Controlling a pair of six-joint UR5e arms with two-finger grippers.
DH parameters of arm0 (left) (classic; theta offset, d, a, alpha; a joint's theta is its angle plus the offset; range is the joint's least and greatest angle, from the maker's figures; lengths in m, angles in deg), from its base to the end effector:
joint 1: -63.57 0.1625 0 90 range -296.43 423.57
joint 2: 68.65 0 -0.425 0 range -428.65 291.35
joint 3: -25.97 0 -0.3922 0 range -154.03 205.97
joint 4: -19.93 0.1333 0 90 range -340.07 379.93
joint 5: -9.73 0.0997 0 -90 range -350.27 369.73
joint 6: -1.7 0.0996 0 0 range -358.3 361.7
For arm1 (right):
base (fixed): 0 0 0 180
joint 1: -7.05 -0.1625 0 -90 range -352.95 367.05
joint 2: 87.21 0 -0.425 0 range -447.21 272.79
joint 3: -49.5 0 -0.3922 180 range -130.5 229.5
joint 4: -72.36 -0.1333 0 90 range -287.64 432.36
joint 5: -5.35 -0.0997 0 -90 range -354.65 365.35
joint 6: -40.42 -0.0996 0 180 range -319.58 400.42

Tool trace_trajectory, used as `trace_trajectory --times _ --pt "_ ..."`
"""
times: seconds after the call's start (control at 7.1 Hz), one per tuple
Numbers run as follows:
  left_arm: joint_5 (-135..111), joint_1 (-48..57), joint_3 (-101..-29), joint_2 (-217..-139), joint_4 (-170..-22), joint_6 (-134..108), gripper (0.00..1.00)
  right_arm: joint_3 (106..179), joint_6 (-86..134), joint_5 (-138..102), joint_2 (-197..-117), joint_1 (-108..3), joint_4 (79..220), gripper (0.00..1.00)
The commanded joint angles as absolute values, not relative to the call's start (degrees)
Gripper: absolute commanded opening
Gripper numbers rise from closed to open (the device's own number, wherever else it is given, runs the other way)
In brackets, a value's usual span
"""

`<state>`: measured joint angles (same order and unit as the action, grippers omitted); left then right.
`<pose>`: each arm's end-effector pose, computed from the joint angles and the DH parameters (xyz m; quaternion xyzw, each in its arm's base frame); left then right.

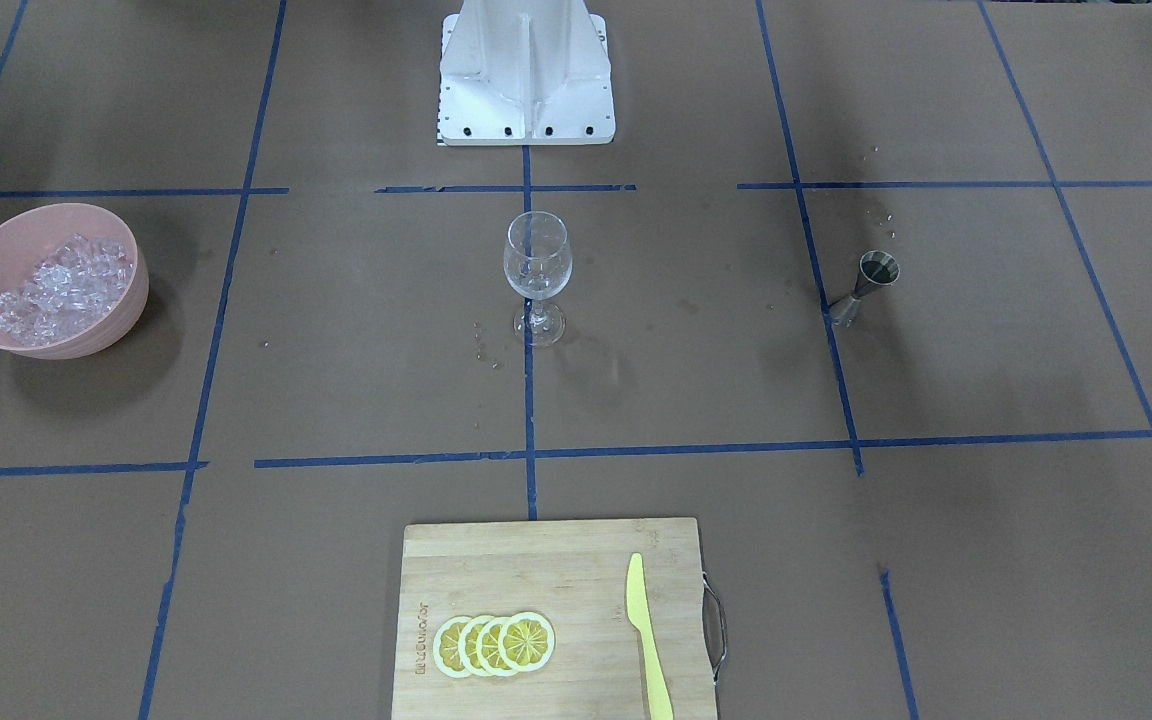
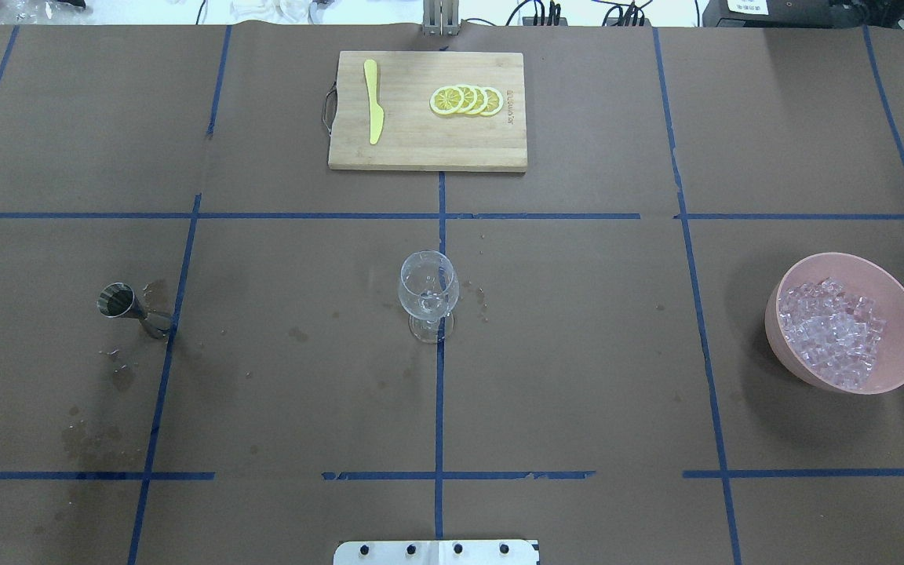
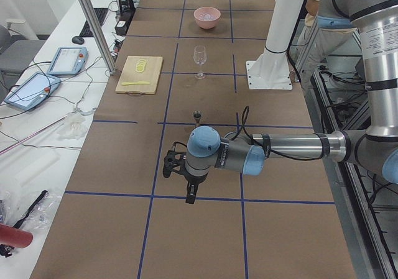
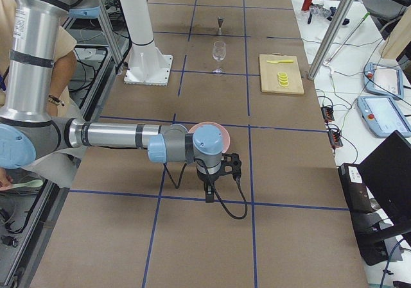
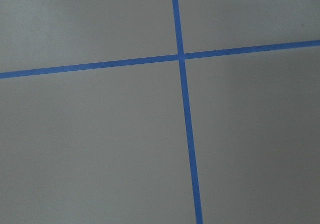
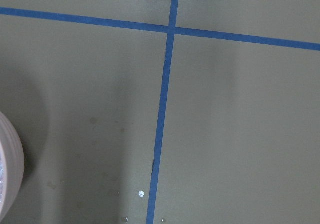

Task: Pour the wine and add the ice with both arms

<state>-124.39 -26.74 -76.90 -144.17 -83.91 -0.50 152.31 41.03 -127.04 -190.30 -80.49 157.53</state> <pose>-0.0661 -0.3980 0.6338 0.0926 0.3750 0.0198 0.9222 0.0489 -0.4036 0.6438 0.0312 -0.3618 -0.0393 0.9309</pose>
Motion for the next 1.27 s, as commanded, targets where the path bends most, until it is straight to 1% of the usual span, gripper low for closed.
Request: trace_trajectory --times 0.0,0.14,0.42,0.56,0.7,0.84,1.13 --pt "-124.39 -26.78 -77.30 -144.32 -83.96 -0.41 1.00 152.59 41.47 -127.10 -190.30 -80.49 157.52 1.00" --pt "-124.31 -26.78 -77.65 -144.32 -83.96 -0.50 1.00 152.86 41.65 -127.11 -190.30 -80.49 157.52 1.00" --pt "-123.96 -26.69 -77.22 -144.24 -89.37 -0.50 1.00 152.86 41.47 -128.67 -190.21 -80.23 157.61 1.00" --pt "-124.22 -26.78 -77.91 -144.58 -91.06 -0.50 1.00 154.60 41.12 -135.30 -189.52 -80.22 157.35 1.00" --pt "-124.39 -26.78 -77.75 -145.28 -96.03 -0.59 1.00 157.32 40.95 -136.76 -189.51 -80.22 157.43 1.00" --pt "-127.44 -26.78 -77.31 -145.29 -101.57 -0.59 1.00 157.26 40.94 -136.77 -186.29 -80.22 157.35 1.00" --pt "-133.44 -26.78 -74.07 -145.38 -116.30 -1.02 1.00 157.08 39.11 -136.69 -185.47 -80.31 156.65 1.00"
